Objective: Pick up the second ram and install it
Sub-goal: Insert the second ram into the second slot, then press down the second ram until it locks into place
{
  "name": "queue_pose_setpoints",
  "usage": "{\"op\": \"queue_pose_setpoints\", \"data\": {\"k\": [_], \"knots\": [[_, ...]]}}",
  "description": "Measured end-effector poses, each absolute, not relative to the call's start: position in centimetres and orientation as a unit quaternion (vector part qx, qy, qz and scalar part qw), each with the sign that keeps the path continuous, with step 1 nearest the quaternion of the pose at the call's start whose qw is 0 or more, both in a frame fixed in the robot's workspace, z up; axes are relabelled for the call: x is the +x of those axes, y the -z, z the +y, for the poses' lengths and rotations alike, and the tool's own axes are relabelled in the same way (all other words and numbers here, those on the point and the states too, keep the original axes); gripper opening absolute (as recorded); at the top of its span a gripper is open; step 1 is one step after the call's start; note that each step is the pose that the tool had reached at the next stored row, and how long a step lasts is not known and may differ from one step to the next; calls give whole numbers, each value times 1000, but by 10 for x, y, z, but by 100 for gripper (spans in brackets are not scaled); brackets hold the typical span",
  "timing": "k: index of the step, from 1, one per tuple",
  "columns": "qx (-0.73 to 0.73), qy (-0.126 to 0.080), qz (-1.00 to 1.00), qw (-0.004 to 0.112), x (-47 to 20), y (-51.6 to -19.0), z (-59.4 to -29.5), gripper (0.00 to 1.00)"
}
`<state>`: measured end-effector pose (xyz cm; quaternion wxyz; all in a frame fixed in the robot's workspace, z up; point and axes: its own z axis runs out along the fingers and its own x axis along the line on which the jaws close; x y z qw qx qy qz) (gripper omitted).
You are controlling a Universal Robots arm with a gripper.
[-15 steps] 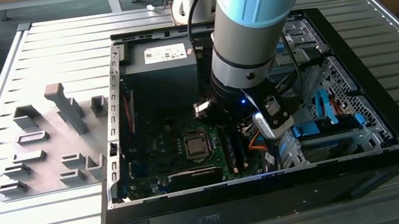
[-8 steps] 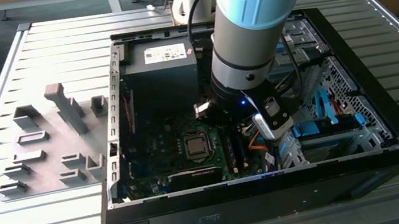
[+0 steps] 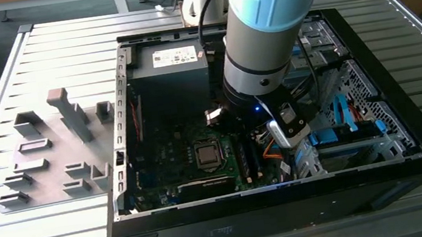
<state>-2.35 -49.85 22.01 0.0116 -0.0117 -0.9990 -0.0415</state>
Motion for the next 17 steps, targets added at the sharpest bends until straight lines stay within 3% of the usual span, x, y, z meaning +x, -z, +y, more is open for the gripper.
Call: {"op": "queue_pose_setpoints", "data": {"k": [3, 4, 15, 17], "knots": [[-12, 42, -999, 12, -24, -220, -498, 13], [-12, 42, -999, 12, -23, -220, -498, 19], [-12, 42, -999, 12, -24, -245, -498, 19], [-12, 42, -999, 12, -23, -246, -498, 11]]}}
